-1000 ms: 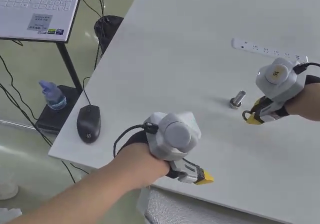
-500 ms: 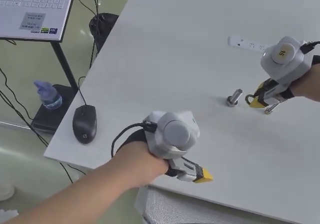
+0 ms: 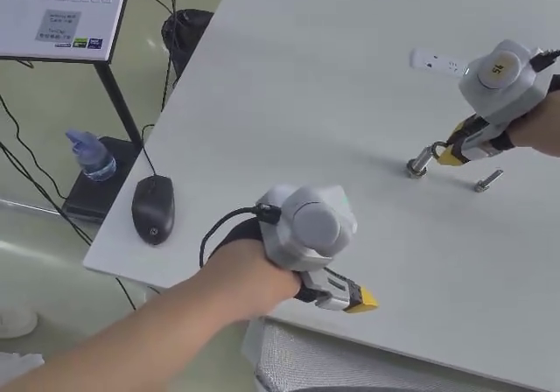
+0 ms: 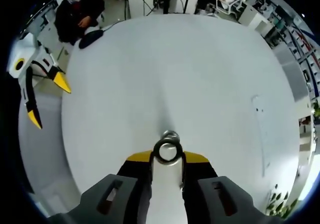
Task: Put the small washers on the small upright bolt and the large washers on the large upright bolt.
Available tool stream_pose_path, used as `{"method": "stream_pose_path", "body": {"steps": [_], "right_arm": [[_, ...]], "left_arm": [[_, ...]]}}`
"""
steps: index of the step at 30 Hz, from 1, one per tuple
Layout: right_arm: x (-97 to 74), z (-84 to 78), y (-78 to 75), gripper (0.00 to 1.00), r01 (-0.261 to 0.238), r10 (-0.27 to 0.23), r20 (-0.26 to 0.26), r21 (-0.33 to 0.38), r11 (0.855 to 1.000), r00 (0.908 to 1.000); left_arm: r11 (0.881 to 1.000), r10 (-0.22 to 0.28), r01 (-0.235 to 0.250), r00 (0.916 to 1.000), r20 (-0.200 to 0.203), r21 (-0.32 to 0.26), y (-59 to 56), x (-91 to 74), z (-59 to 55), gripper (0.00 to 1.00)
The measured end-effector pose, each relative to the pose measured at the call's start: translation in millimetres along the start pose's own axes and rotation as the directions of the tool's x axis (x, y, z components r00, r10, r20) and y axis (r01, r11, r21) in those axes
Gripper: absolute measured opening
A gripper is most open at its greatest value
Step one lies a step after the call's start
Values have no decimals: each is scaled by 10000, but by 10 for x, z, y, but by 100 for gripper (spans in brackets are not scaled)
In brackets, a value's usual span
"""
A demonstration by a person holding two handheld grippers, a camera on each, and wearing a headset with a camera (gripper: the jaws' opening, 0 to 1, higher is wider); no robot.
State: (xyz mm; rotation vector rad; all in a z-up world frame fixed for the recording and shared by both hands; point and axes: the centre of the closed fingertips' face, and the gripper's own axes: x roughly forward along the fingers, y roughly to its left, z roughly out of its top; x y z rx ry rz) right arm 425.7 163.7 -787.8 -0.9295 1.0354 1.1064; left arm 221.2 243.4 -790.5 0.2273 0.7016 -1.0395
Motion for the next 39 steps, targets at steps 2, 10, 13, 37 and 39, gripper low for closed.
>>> {"method": "stream_pose_path", "body": {"steps": [2, 10, 13, 37, 39], "right_arm": [[30, 0, -29, 22, 37, -37, -53, -52, 10000, 10000], [118, 24, -87, 22, -2, 2, -70, -41, 10000, 10000], [164, 34, -98, 22, -75, 74, -91, -44, 10000, 9999], [430, -2, -82, 22, -141, 116, -727, -350, 9993, 9973], [463, 9, -80, 22, -144, 113, -760, -392, 9991, 9970]], "left_arm": [[10000, -7, 7, 10000, -26, 7, 9, 8, -1, 73], [10000, -46, 45, 10000, -54, -63, 14, 27, -4, 72], [9999, -41, 41, 10000, -46, -95, 18, 34, -15, 72], [9997, -86, 82, 9999, -140, -251, 34, -1, -118, 70], [9996, -67, 65, 10000, -54, -276, 35, -11, -102, 71]]}}
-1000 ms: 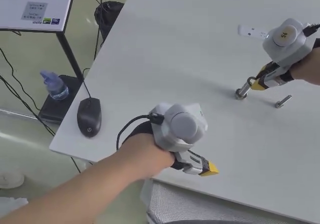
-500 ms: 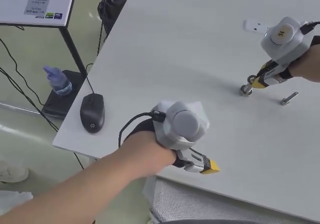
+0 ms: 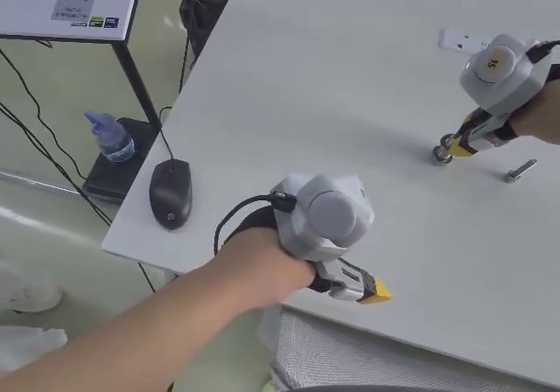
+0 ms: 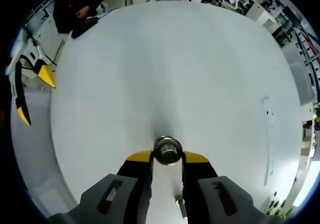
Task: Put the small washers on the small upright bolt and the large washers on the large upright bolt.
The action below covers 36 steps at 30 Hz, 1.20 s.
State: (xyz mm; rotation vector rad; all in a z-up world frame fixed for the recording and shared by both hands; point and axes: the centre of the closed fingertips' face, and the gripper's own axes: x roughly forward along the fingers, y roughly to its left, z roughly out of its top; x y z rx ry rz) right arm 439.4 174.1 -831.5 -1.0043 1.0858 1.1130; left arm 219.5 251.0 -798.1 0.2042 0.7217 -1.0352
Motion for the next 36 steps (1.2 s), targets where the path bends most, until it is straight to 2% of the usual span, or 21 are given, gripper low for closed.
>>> {"method": "stream_pose_path", "body": {"steps": [2, 6, 21, 31, 36], "right_arm": [[22, -4, 17, 22, -1, 1, -15, -55, 10000, 10000], [64, -18, -44, 22, -49, 48, -92, -41, 10000, 9999], [204, -43, 71, 22, -236, 234, -392, -26, 9997, 9990], [238, -63, 71, 23, -275, 276, -395, 34, 9996, 9988], [275, -67, 37, 23, -252, 251, -379, -17, 9997, 9990]], "left_arm": [[10000, 7, -7, 10000, 46, -21, -1, -3, 11, 71], [10000, 25, -25, 9998, 215, 40, -6, -4, 54, 74], [9997, 179, -188, 9986, 494, 165, 9, 22, 128, 85], [9998, 154, -160, 9987, 482, 116, -5, 36, 117, 88], [10000, 16, -20, 9980, 625, 67, -44, 22, 160, 88]]}}
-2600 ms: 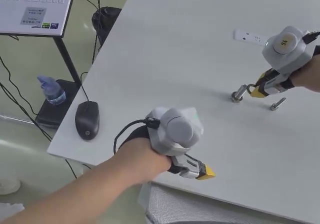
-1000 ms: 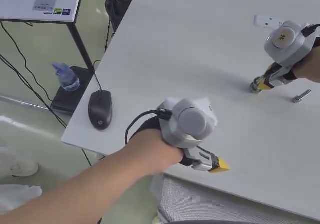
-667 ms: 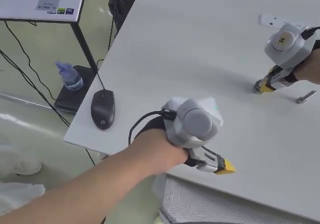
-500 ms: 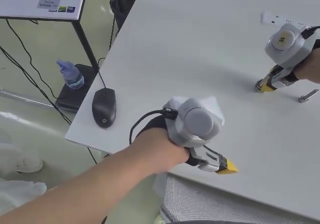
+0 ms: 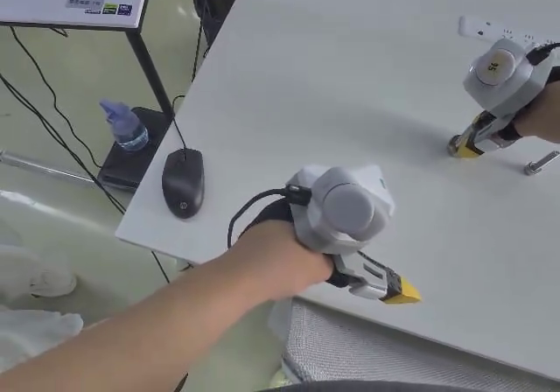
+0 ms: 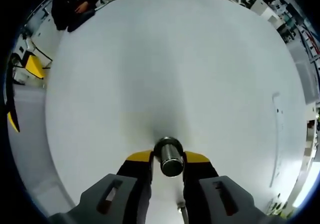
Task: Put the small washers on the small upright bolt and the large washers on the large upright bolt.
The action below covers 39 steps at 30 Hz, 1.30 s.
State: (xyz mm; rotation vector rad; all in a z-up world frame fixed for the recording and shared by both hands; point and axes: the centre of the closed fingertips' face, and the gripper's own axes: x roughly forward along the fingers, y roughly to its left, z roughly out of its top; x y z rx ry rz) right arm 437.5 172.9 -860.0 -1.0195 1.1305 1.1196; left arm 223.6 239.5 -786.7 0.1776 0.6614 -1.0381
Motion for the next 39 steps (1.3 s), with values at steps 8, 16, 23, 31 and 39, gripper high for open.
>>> {"method": "stream_pose_path", "body": {"steps": [8, 16, 23, 31, 39], "right_arm": [[-5, 10, 9, 24, 60, -59, 67, -223, 9997, 10000], [-7, 42, -10, 40, 74, -66, 398, -190, 9998, 9992], [-83, 52, -6, 41, 81, -76, 513, -104, 9999, 9987], [-216, 17, -1, 41, 193, -214, 968, 226, 9996, 9951], [-508, 8, -49, 42, 452, -538, 1614, 561, 9974, 9854]], "left_arm": [[9999, -3, 5, 9997, -238, 100, 14, -46, -35, 86], [9999, -58, 63, 9995, -326, 149, -34, -43, -70, 84], [9999, -43, 49, 9990, -441, 150, -46, -87, -99, 83], [9997, -39, 49, 9992, -401, 238, -64, -94, -72, 83], [9993, -62, 77, 9991, -423, 358, -104, -88, -52, 82]]}}
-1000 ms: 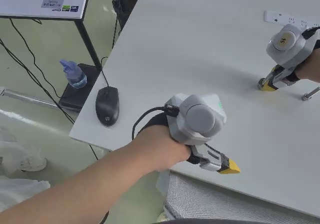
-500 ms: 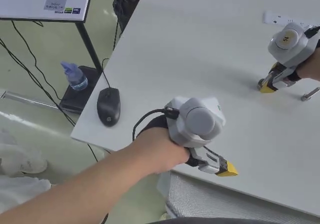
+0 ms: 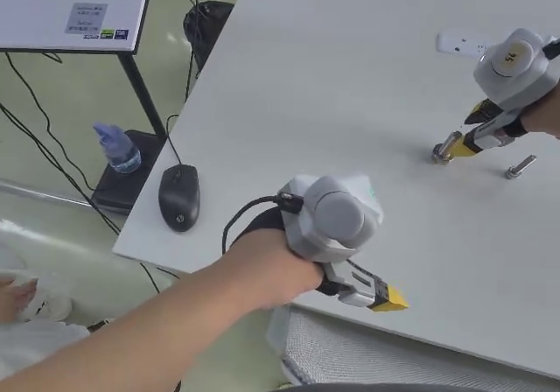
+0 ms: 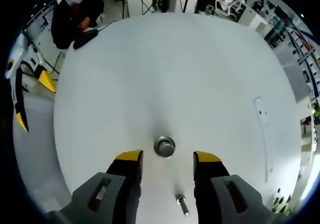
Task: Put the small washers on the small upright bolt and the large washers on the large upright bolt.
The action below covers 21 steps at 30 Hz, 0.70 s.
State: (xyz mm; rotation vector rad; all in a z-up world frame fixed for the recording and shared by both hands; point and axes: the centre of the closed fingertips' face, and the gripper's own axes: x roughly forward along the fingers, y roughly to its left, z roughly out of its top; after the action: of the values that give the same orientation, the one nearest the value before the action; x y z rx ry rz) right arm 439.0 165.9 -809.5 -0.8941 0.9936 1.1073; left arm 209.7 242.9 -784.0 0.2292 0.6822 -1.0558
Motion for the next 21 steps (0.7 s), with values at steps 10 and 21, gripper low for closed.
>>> {"method": "stream_pose_path", "body": {"steps": [10, 21], "right_arm": [[-350, -37, -118, 44, 437, -467, 876, 365, 9984, 9951], [-1012, -159, -57, 47, 944, -1153, 2213, 1029, 9902, 9684]], "left_arm": [[9998, 184, -183, 9997, 179, -35, 24, -39, 100, 82], [9970, 709, -699, 9970, 299, -325, 31, -109, 145, 82]]}}
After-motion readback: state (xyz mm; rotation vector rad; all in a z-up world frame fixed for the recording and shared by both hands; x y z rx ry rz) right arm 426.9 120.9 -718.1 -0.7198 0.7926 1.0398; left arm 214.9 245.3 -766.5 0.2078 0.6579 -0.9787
